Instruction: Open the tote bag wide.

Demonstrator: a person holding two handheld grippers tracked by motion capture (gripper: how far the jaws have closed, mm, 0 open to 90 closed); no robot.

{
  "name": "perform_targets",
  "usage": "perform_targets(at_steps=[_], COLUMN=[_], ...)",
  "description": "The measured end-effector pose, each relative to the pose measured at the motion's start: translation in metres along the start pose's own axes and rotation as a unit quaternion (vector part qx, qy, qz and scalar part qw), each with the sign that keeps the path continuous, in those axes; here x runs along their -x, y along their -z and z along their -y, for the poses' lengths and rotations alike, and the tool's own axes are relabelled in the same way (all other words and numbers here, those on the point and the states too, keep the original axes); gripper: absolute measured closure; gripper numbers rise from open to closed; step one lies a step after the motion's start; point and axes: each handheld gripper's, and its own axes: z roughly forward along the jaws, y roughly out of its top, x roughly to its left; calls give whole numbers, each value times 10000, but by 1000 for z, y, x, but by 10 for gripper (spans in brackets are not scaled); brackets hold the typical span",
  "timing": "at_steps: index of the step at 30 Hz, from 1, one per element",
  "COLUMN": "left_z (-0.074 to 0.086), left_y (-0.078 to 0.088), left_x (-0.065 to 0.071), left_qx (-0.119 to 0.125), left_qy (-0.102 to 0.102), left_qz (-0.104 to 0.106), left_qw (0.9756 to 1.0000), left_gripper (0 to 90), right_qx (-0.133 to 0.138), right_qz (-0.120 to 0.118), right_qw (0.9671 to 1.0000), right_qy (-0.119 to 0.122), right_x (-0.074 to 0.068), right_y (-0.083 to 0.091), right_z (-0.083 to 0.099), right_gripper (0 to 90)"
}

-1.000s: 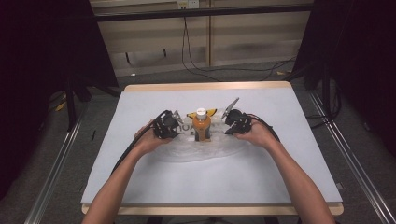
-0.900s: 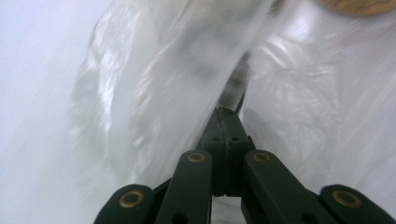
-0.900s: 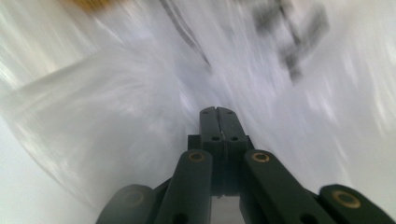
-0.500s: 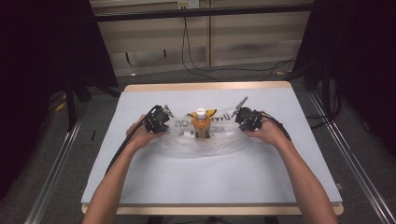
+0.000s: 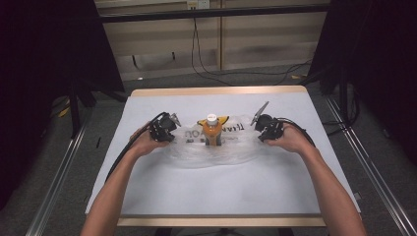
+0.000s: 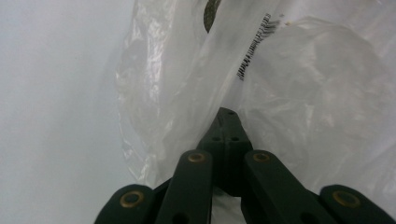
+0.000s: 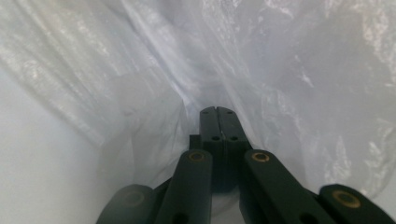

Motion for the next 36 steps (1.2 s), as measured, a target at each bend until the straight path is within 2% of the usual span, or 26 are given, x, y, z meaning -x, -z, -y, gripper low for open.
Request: perform_targets(at_steps=[2, 4, 7, 9, 10, 13, 15, 18, 23, 25, 27, 29, 31, 32, 33, 34, 36], left_z=[2, 3, 6, 10, 11, 12, 12, 14, 16, 15, 13, 12, 10, 9, 8, 8, 7], left_y=[1, 2, 2, 2, 2, 2, 3, 3, 3, 6, 12, 19, 26, 28, 31, 34, 40], left_x=[3, 4, 1, -1, -1, 2, 2, 0, 2, 4, 7, 10, 13, 16, 18, 19, 21], left_qx=[-42, -70, 37, 134, 159, 198, 180, 232, 531, 763, 975, 1175, 1323, 1329, 1345, 1406, 1575], left_qy=[-17, -74, 46, 174, 252, 246, 132, 246, 557, 614, 601, 593, 515, 497, 419, 420, 439], left_qz=[33, 10, 65, -43, -60, -139, -129, -58, 121, 126, 170, 210, 247, 256, 268, 285, 340], left_qw=[10000, 9999, 10000, 9997, 9995, 9994, 9997, 9994, 9970, 9951, 9933, 9911, 9896, 9895, 9897, 9888, 9860], left_gripper=[900, 900, 900, 900, 900, 900, 900, 900, 900, 900, 900, 900, 900, 900, 900, 900, 900], right_qx=[-29, 13, 109, 89, 112, 127, 151, 155, 267, 374, 695, 905, 1108, 1233, 1397, 1505, 1727], right_qz=[-72, -134, -145, -77, -35, 20, 43, -12, 77, 36, -117, -166, -278, -289, -329, -349, -400], right_qw=[9999, 9999, 9998, 9999, 9999, 9999, 9999, 9999, 9996, 9991, 9971, 9952, 9924, 9908, 9889, 9872, 9835], right_qy=[92, 69, 37, 1, 76, 28, 53, -1, -12, -177, -270, -337, -455, -481, -390, -385, -354], right_x=[-3, -3, -2, -5, -5, -7, -7, -6, -5, -5, -3, -3, -4, -4, -3, -5, -7], right_y=[2, 2, 3, 3, 2, 2, 3, 3, 3, 3, 6, 11, 17, 20, 23, 26, 32], right_z=[3, 6, 10, 10, 9, 10, 11, 12, 11, 11, 12, 14, 15, 15, 15, 14, 10], right_gripper=[900, 900, 900, 900, 900, 900, 900, 900, 900, 900, 900, 900, 900, 900, 900, 900, 900])
